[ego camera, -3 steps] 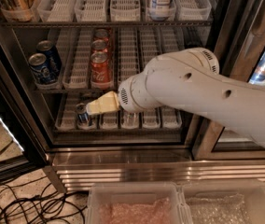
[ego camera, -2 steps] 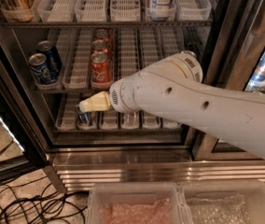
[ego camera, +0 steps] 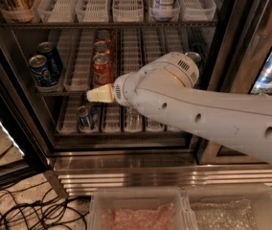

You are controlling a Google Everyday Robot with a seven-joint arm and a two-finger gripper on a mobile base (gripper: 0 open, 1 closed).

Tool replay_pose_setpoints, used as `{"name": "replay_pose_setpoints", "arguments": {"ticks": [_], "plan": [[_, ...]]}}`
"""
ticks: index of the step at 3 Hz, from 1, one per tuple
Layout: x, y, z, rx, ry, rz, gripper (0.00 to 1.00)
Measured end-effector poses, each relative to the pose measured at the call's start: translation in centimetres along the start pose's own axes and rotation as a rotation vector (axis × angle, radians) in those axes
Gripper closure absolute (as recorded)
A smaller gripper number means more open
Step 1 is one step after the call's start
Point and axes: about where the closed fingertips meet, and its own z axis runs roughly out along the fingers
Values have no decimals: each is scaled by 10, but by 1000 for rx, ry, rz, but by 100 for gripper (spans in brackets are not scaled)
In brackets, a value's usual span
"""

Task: Pick coke can from middle shelf of fridge

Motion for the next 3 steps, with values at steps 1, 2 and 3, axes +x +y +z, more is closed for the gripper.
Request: {"name": "replay_pose_setpoints", "arguments": {"ticks": [1, 2, 3], "plan": [[-9, -10, 9, 34, -34, 22, 5], [-14, -14, 22, 43, -51, 54, 12], [-18, -8, 36, 20, -63, 73, 13]]}}
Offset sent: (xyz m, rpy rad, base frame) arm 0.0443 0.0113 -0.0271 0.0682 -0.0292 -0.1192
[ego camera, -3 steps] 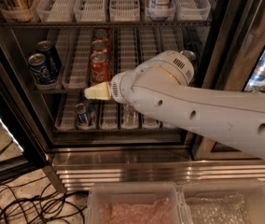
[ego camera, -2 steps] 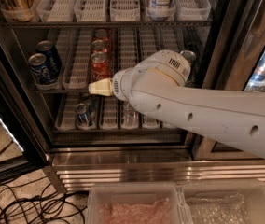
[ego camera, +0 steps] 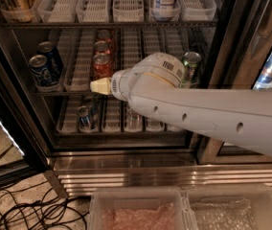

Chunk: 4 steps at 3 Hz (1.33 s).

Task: Pick coke can from middle shelf of fridge

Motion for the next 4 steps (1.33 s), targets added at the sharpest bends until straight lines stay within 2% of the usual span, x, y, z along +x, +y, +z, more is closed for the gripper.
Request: {"name": "replay_pose_setpoints", "arguments": {"ticks": [2, 3, 4], "plan": [[-11, 19, 18, -50, -21, 6, 15], [-37, 34, 2, -49, -61, -16, 16], [-44, 35, 8, -46, -66, -26, 17]]}}
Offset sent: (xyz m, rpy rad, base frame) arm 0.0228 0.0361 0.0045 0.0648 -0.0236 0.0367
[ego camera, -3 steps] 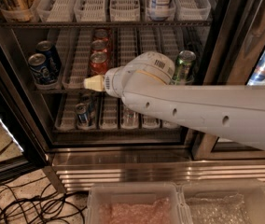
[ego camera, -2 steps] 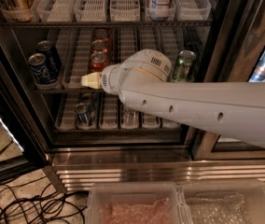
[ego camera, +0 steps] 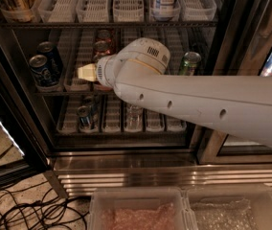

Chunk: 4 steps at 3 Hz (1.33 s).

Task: Pick coke can from middle shelf of fridge

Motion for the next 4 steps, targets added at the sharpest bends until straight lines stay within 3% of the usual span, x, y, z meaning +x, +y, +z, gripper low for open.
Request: {"name": "replay_pose_setpoints", "arguments": {"ticks": [2, 4], "plan": [[14, -2, 35, 1, 38, -12, 16], [8, -19, 64, 13, 25, -29, 16]]}}
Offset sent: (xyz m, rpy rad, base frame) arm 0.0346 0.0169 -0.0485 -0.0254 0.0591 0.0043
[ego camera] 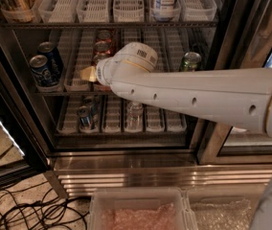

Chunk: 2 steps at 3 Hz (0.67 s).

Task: Pick coke can from middle shelf of fridge

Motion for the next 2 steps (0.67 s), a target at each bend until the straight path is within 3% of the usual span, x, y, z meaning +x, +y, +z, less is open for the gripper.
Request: {"name": "replay_pose_setpoints", "arguments": {"ticks": [2], "plan": [[-6, -10, 6, 20, -19, -18, 58]]}}
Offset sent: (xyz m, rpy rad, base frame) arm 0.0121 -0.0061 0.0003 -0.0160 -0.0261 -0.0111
